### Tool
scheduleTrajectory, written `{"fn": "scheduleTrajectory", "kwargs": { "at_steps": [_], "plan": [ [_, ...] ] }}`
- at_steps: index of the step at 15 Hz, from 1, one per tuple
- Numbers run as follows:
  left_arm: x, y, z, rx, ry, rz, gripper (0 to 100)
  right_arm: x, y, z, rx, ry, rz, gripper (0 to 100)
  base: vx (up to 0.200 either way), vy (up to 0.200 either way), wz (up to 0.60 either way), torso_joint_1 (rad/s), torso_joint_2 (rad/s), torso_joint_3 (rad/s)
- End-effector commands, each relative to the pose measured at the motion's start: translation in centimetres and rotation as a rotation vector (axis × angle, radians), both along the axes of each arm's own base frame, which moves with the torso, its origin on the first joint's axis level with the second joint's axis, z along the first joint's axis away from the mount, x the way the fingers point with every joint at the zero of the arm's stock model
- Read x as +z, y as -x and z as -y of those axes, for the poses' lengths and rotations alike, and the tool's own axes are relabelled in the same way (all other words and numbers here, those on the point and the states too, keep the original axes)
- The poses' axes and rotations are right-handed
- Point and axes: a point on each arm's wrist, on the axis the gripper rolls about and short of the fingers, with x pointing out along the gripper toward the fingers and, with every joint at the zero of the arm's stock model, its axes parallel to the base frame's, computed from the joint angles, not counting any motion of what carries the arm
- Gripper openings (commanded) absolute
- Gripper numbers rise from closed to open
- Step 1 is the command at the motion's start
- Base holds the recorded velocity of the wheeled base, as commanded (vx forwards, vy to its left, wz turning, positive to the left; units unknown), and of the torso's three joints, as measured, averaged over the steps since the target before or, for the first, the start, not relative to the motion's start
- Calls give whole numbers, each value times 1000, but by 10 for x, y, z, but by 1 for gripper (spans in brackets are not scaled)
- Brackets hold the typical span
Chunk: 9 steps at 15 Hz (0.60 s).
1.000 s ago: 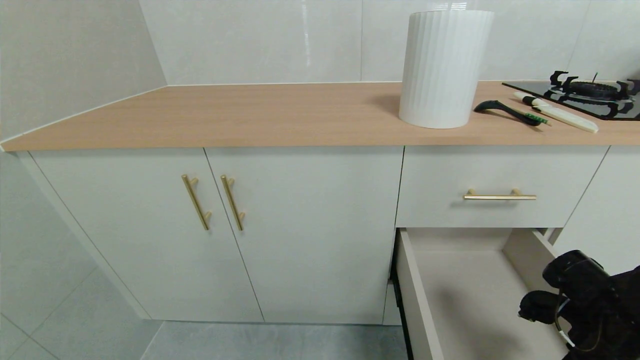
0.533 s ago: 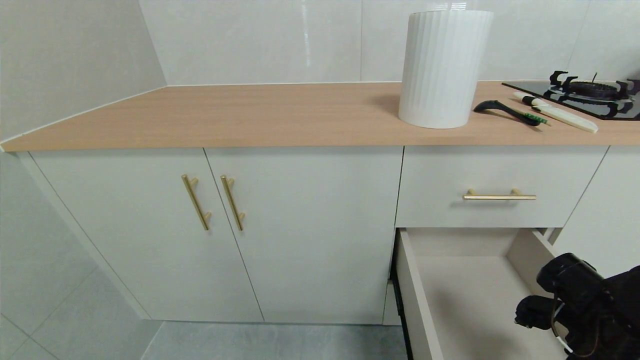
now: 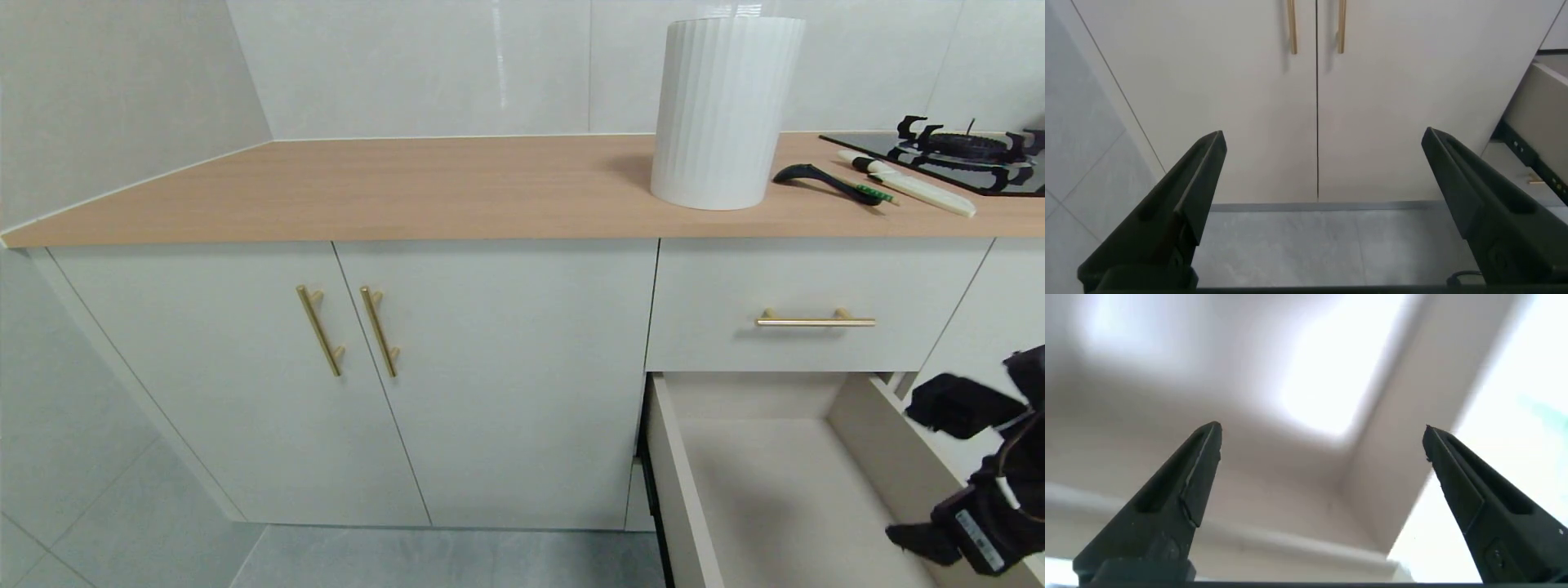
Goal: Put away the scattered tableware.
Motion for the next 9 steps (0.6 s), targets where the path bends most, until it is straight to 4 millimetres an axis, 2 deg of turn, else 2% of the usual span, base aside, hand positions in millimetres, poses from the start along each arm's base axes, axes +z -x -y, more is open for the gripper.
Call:
{"fn": "scheduleTrajectory", "kwargs": {
  "at_steps": [1, 2, 4, 7, 9],
  "plan": [
    [0, 0, 0, 0, 0, -1, 100, 44, 21, 5, -45, -114, 296, 100, 0, 0, 0, 0, 0, 0],
    [0, 0, 0, 0, -2, -1, 100, 58, 19, 5, -61, -164, 407, 100, 0, 0, 0, 0, 0, 0],
    [0, 0, 0, 0, 0, -1, 100, 80, 7, 3, -65, -179, 479, 100, 0, 0, 0, 0, 0, 0],
    [0, 0, 0, 0, -2, -1, 100, 136, -11, 0, -73, -230, 649, 100, 0, 0, 0, 0, 0, 0],
    [0, 0, 0, 0, 0, -1, 100, 153, -20, 0, -80, -249, 699, 100, 0, 0, 0, 0, 0, 0]
  ]
}}
